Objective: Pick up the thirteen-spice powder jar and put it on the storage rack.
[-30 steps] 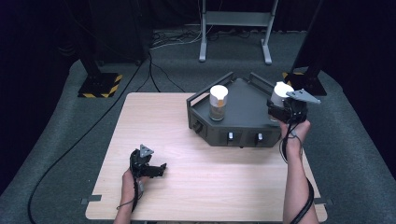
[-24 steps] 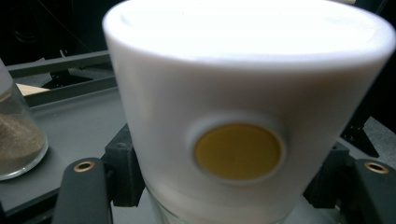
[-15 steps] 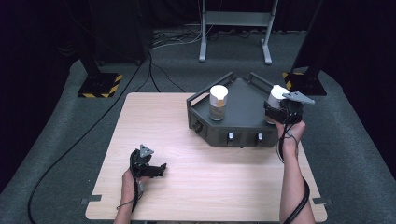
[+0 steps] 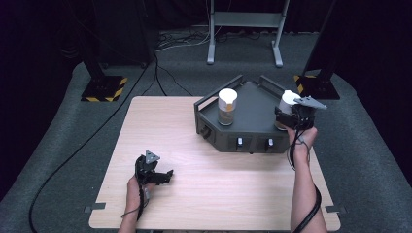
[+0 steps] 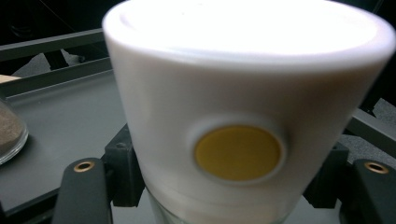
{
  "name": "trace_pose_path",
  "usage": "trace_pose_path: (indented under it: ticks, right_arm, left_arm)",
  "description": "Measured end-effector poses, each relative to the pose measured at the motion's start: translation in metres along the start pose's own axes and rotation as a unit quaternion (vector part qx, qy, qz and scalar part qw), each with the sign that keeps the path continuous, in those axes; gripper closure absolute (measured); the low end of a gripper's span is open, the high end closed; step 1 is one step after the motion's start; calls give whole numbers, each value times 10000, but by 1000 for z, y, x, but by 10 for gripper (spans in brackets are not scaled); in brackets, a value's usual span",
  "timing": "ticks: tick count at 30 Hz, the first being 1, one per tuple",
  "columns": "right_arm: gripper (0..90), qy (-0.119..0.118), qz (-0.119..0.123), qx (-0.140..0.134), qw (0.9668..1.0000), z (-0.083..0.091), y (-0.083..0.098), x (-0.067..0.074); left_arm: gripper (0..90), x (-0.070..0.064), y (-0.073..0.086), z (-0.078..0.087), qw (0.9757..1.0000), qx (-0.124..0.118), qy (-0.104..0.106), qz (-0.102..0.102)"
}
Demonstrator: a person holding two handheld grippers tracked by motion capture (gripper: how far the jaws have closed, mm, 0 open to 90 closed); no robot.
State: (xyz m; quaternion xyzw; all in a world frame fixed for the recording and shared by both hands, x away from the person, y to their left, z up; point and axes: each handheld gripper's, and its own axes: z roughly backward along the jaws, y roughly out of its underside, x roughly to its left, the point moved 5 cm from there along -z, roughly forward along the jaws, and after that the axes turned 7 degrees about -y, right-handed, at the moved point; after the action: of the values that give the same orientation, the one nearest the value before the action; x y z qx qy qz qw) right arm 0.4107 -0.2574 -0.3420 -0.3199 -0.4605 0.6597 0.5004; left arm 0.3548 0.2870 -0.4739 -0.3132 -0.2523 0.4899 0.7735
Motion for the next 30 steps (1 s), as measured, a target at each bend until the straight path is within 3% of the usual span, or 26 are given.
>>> trace_pose_path:
  ticks: [7, 16, 24, 30]
  right_arm:
    - [299, -4, -66, -20, 10000, -2, 4, -2]
    - [299, 23, 27, -115, 9999, 0, 11, 0]
    - [300, 139, 119, -384, 9991, -1, 23, 4]
    - [299, 163, 94, -406, 9990, -2, 23, 4]
  left_arm:
    - [34, 0, 0, 0, 10000, -2, 1, 4]
    - [35, 0, 0, 0, 10000, -3, 2, 3]
    - [34, 0, 0, 0, 10000, -2, 5, 3]
    - [35, 0, 0, 0, 10000, -2, 6, 4]
